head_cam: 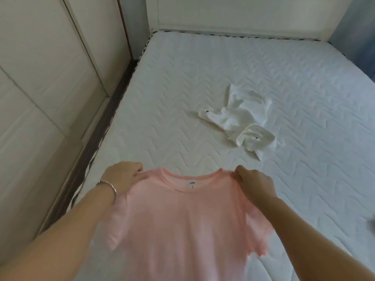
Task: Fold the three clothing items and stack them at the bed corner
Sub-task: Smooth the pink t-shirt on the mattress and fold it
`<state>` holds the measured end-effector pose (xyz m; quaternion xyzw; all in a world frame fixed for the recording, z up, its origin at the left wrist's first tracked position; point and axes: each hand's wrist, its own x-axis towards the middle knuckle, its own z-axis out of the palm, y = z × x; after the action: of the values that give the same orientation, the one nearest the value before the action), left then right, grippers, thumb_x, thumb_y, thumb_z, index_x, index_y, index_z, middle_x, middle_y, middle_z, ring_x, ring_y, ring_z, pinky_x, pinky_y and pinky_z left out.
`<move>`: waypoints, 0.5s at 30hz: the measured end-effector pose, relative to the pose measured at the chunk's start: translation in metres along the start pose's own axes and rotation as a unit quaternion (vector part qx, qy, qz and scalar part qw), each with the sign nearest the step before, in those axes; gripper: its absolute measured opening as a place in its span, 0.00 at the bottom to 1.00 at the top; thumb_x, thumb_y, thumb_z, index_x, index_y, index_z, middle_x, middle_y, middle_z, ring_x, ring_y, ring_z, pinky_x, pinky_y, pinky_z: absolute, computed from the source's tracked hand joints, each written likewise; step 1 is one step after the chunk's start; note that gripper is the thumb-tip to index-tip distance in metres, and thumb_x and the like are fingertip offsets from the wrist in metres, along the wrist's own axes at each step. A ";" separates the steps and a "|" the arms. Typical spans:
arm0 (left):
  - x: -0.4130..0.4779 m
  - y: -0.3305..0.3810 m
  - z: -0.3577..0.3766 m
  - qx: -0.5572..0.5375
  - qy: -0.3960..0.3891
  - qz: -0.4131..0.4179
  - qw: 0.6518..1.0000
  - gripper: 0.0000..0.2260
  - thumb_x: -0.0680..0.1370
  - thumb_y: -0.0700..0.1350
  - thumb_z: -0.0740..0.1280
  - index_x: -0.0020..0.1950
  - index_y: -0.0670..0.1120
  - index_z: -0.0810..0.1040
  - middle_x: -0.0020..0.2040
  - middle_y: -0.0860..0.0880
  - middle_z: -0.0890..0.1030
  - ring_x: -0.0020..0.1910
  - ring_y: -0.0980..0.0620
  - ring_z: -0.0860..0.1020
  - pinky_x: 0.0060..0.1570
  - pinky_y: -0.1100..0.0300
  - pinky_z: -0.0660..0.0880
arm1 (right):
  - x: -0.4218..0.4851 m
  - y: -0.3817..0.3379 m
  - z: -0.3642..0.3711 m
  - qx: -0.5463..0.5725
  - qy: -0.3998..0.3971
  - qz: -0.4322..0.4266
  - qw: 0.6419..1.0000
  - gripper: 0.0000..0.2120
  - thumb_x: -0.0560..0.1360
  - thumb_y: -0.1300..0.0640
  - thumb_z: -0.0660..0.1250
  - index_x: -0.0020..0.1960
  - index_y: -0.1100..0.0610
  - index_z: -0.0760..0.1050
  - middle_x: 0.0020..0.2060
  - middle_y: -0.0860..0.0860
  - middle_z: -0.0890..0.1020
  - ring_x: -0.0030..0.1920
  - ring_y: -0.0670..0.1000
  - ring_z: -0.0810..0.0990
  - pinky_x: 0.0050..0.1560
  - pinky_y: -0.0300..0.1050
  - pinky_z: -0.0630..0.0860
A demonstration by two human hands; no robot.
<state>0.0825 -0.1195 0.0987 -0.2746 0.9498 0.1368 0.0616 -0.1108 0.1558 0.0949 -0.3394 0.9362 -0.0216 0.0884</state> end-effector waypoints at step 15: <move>0.226 -0.055 0.179 -0.041 0.053 -0.020 0.998 0.16 0.76 0.57 0.60 0.40 0.45 0.72 0.40 0.42 0.79 0.42 0.41 0.76 0.37 0.55 0.66 | 0.211 0.040 0.180 -0.024 0.006 0.029 0.999 0.08 0.80 0.53 0.52 0.50 0.52 0.69 0.39 0.53 0.79 0.37 0.56 0.74 0.36 0.45 0.65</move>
<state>-0.0713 -0.2255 -0.1280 -0.3028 0.9396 0.1597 0.0024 -0.2627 0.0550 -0.1177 -0.3144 0.9463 0.0016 0.0751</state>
